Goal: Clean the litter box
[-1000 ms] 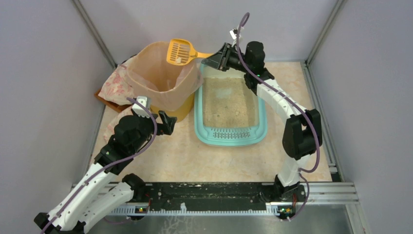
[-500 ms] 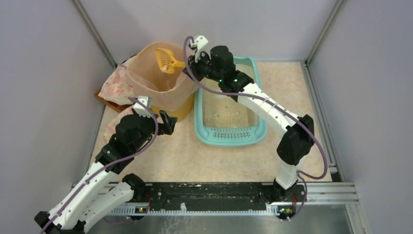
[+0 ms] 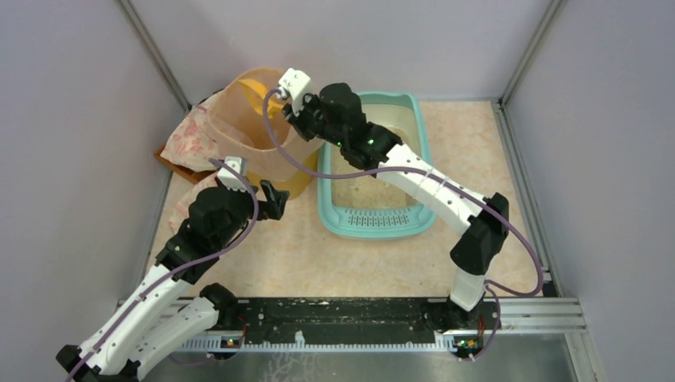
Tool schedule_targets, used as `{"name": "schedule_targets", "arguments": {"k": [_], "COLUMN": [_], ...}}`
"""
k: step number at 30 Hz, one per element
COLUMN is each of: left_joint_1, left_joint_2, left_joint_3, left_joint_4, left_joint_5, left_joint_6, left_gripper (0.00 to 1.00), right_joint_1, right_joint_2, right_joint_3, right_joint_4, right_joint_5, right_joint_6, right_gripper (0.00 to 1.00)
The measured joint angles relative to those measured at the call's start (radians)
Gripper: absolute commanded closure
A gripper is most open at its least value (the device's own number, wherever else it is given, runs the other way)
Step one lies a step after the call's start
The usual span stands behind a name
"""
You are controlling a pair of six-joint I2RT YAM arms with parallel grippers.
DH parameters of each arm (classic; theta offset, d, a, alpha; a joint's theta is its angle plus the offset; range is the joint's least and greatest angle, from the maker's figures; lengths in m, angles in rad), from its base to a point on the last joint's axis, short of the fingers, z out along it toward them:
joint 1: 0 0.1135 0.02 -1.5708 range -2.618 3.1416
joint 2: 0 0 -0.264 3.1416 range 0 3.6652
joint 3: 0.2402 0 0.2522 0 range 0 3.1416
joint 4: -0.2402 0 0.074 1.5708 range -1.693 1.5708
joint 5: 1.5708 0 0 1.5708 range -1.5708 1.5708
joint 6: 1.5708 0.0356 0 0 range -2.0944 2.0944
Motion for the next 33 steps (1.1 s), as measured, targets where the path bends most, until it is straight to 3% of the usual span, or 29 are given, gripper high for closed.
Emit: {"name": "schedule_targets", "arguments": {"k": [4,8,19,23,33], "left_joint_1": [0.000,0.000,0.000,0.000,0.000], "left_joint_2": [0.004,0.016,0.065,0.175,0.466], "left_joint_3": [0.000,0.000,0.087,0.217,0.592], "left_joint_4": [0.001,0.004,0.006,0.023,0.163], "left_joint_5": [0.005,0.016,0.124,0.167,0.237], "left_joint_6": [0.000,-0.001,-0.053,-0.040,0.092], "left_gripper": [0.01,0.01,0.01,0.01,0.01], "right_joint_1": [-0.046,-0.171,-0.636,-0.718,-0.722], "right_joint_2": [-0.033,-0.169,-0.713,-0.723,-0.618], "right_joint_3": [0.068,0.014,-0.547,-0.650,-0.735], "right_joint_4": [-0.013,0.013,0.079,0.077,-0.048], "right_joint_5": [-0.062,-0.171,-0.339,-0.399,-0.489], "right_joint_6": [0.073,0.229,0.610,0.686,0.823], "right_gripper": [1.00,1.00,1.00,1.00,1.00]}}
